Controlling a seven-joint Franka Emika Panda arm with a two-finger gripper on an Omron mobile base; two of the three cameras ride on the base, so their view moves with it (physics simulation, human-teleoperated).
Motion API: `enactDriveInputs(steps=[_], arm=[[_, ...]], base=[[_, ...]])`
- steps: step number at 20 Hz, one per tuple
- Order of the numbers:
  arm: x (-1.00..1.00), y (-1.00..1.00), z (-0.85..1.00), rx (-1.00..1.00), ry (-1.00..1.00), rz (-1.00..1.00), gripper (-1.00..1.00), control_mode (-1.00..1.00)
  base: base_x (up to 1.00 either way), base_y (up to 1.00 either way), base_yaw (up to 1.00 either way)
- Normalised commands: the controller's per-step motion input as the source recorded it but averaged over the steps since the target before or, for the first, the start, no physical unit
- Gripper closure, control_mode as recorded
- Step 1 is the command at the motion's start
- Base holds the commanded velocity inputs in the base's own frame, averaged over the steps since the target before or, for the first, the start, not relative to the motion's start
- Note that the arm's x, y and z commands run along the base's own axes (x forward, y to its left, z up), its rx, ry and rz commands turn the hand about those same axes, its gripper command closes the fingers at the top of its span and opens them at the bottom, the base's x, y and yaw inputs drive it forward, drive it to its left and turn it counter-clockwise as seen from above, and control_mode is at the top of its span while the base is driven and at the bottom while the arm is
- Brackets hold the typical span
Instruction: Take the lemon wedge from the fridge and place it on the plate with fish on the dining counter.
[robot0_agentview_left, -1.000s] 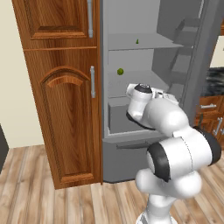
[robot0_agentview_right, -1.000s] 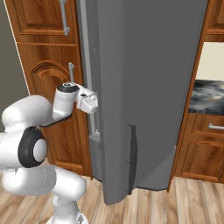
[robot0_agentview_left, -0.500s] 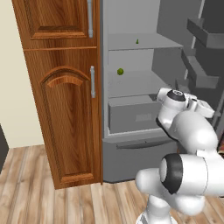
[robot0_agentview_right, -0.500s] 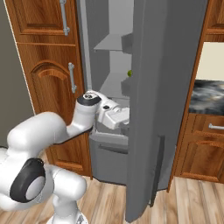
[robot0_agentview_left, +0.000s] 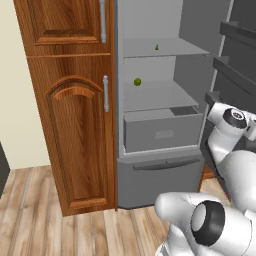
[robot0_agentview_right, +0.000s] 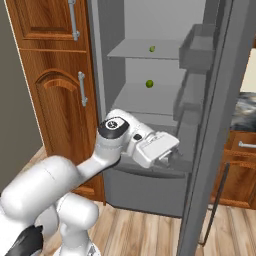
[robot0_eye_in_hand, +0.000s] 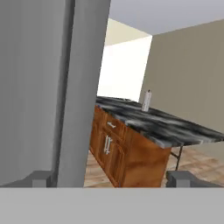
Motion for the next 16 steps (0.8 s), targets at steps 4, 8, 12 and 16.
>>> enactDriveInputs(steps=[4,8,12,16], arm=[[-0.09,1.00,0.15,0.00,0.00,0.36,-1.00,-1.00],[0.02,1.00,0.40,0.02,0.00,0.36,-1.00,-1.00],[0.19,1.00,0.52,0.16,0.00,0.29,-1.00,-1.00],[0.04,0.96,0.28,0.36,0.00,0.34,-1.00,-1.00]], base=[[0.00,0.00,0.00],[0.00,0.00,0.00],[0.00,0.00,0.00],[0.00,0.00,0.00]])
